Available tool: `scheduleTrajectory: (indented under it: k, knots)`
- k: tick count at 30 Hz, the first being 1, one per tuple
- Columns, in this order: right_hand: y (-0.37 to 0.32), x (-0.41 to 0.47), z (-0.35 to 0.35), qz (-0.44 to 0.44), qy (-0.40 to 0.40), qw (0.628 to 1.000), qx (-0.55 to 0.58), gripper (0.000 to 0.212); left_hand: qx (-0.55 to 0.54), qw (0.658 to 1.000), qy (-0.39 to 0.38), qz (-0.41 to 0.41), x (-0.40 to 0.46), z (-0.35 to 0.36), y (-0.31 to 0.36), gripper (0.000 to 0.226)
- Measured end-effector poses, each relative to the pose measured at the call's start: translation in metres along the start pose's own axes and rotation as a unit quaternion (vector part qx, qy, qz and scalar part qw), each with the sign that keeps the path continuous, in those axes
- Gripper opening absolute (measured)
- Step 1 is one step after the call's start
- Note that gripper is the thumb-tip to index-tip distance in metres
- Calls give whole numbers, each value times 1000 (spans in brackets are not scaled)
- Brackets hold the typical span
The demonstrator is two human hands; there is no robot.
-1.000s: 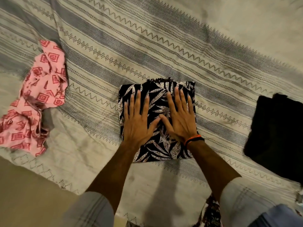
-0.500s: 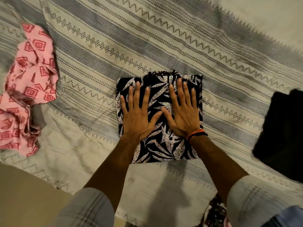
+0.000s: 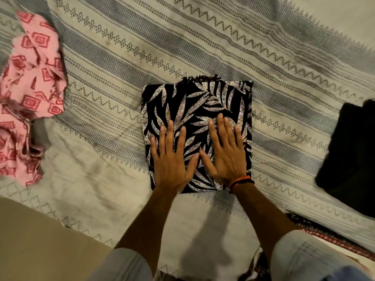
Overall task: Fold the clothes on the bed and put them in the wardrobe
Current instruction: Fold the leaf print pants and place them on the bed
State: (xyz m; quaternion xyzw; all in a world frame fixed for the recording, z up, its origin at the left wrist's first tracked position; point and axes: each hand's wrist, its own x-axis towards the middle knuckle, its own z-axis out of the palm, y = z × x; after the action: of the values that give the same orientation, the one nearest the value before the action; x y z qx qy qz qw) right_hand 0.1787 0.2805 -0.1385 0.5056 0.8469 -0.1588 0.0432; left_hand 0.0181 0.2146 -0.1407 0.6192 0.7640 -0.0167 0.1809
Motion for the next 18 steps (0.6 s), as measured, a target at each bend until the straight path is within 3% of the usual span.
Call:
scheduleTrajectory:
  k: [5, 7, 9, 11, 15, 18]
  knots:
    - [-1, -9, -26, 46, 28, 992, 112, 78, -68, 998, 15, 9, -6, -27, -5, 79]
    - [2, -13, -36, 154, 72, 971, 168, 79, -126, 987, 59, -81, -9, -39, -10, 83]
    - [5, -12, -46, 266, 101, 931, 230, 83, -210, 951, 99, -206, -11, -48, -13, 88]
    - [5, -7, -54, 324, 94, 897, 285, 85, -286, 907, 110, -290, -7, -53, -14, 84]
    - [5, 4, -69, 386, 57, 842, 373, 80, -408, 835, 68, -363, 6, -72, -11, 66]
    - [7, 14, -74, 403, 3, 801, 443, 69, -451, 806, -4, -384, 14, -73, -11, 75]
